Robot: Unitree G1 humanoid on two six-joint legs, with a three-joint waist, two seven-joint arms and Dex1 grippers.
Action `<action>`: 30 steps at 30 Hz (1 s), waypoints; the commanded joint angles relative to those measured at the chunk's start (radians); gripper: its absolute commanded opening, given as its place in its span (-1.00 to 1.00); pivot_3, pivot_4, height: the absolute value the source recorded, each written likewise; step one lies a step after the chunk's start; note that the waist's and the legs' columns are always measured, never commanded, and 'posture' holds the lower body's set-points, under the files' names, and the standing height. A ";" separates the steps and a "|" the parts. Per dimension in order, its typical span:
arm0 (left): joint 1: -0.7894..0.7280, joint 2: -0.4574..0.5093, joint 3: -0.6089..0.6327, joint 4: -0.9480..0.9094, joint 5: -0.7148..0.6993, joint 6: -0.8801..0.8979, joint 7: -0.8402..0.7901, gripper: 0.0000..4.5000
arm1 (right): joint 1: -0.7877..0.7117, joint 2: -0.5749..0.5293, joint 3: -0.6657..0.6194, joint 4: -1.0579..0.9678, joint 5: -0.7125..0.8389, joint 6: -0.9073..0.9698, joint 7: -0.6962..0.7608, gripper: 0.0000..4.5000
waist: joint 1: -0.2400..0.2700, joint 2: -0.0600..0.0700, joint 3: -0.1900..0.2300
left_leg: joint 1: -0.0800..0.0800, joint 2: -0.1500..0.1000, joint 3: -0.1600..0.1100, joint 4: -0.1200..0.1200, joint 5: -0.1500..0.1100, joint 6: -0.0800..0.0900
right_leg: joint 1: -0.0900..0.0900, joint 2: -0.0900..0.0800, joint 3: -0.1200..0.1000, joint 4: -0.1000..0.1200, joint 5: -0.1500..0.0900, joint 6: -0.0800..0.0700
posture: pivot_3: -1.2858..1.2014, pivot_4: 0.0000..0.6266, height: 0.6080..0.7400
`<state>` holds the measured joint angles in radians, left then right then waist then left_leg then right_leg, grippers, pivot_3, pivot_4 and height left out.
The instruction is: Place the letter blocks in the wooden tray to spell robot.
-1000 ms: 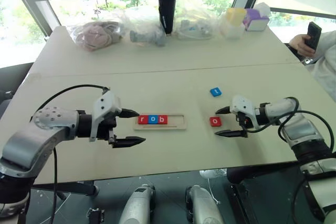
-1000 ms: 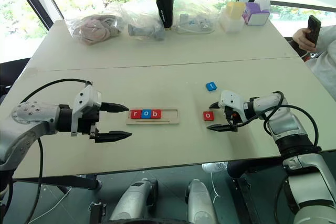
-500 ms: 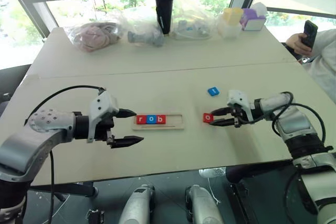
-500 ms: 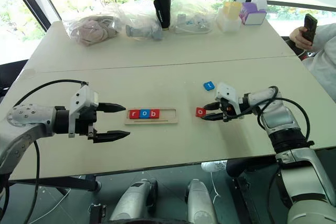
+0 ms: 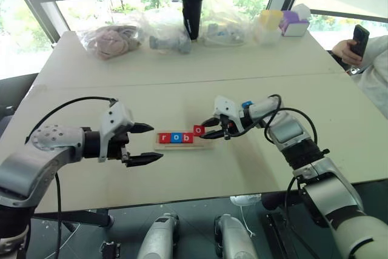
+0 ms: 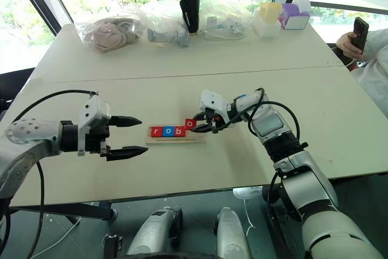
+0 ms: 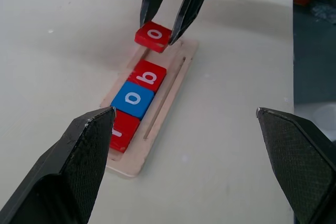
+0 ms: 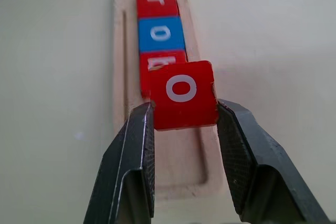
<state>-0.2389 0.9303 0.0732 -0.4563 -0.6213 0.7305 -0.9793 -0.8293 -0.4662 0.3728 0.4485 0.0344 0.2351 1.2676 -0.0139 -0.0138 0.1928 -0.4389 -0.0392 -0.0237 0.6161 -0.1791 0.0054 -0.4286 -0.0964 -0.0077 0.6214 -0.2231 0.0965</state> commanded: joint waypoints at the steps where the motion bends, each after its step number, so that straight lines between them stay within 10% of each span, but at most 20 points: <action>1: 0.009 -0.009 0.032 -0.038 -0.011 -0.006 0.020 1.00 | -0.034 0.003 0.006 0.018 -0.021 -0.040 0.020 -0.50 | 0.000 0.000 0.000 | 0.000 0.000 0.000 0.000 0.000 0.000 | 0.000 0.000 0.000 0.001 0.000 0.000 | 0.03 -0.52 1.00; 21: 0.009 -0.033 0.019 -0.042 -0.012 -0.004 0.049 1.00 | -0.056 0.055 0.008 0.089 -0.069 -0.071 0.024 -0.50 | 0.000 0.000 0.000 | 0.002 0.001 0.000 0.000 0.002 -0.003 | 0.000 0.001 0.000 0.006 0.000 0.000 | 0.03 -0.52 1.00; 28: 0.008 -0.038 0.016 -0.040 -0.009 -0.003 0.053 1.00 | -0.059 0.060 -0.009 0.046 -0.058 -0.080 0.019 0.96 | -0.001 0.000 0.000 | 0.003 0.001 -0.001 0.000 0.002 -0.003 | 0.000 0.001 0.000 0.007 0.000 0.000 | 0.03 -0.52 1.00; 30: 0.007 -0.038 0.016 -0.038 -0.008 -0.004 0.053 1.00 | -0.070 0.060 -0.032 0.022 -0.039 -0.071 0.011 0.96 | -0.002 0.000 0.000 | 0.003 0.001 -0.001 0.000 0.002 -0.003 | 0.000 0.001 0.000 0.007 0.000 0.000 | 0.03 -0.52 1.00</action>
<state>-0.2229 0.8922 0.0726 -0.4756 -0.6227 0.7317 -0.9286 -0.8674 -0.4113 0.3808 0.5259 -0.0323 0.1672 1.2834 -0.0155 -0.0138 0.1928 -0.4364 -0.0386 -0.0243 0.6166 -0.1774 0.0027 -0.4290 -0.0955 -0.0077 0.6281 -0.2235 0.0962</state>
